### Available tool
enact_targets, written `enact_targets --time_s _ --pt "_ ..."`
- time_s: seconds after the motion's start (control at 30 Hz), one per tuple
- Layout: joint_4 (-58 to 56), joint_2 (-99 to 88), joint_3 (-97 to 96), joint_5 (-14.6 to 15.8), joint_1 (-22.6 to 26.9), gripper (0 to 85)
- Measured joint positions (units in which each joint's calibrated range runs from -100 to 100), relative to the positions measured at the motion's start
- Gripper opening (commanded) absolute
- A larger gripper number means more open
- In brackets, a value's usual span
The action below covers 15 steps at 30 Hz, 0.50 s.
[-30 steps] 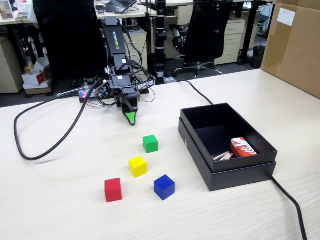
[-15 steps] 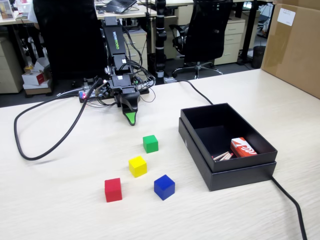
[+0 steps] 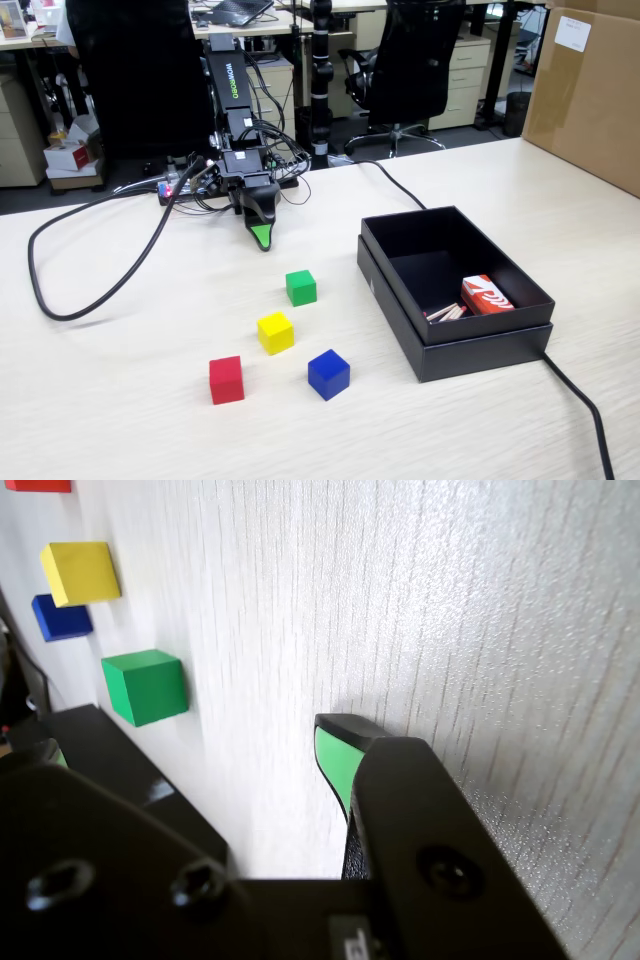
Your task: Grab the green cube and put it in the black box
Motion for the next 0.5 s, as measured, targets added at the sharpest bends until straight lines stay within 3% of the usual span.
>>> enact_targets --time_s 0.5 --pt "0.00 0.00 0.00 0.00 0.20 48.5"
